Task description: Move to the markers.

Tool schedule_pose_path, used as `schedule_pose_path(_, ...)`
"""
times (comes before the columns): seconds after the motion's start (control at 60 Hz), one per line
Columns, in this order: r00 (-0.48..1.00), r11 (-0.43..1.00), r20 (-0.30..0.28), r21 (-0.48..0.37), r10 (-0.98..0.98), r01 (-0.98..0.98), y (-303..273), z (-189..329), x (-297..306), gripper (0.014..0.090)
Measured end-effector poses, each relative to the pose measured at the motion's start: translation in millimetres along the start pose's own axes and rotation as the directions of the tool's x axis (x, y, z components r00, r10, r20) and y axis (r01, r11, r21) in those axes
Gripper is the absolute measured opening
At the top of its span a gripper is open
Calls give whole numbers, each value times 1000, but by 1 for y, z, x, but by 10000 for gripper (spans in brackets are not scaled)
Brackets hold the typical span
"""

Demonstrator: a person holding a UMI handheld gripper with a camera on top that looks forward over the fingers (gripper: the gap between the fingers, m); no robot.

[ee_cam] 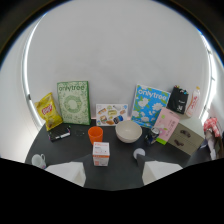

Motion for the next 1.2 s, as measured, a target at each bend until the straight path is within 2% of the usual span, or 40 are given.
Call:
schedule_pose_path(0.317,1000,1000,-29,-13,1,-1,7,-5,-10,861)
schedule_pose_path(0.517,999,998,-31,-59,15,-17,32,-12,-49,852)
schedule_pose_path(0.633,1000,996,6,-88,23,-22,50,-12,-99,850)
schedule_pose_path(0.75,996,994,91,-106,-8,18,53,-3,-164,859)
schedule_pose_path(0.917,980,995,193,-78,-45,61,32,34,-247,860)
schedule_pose_path(1.067,975,994,214,-74,-65,83,13,90,-295,862)
schedule_pose_path(1.2,977,993,204,-89,-64,83,3,151,-318,859)
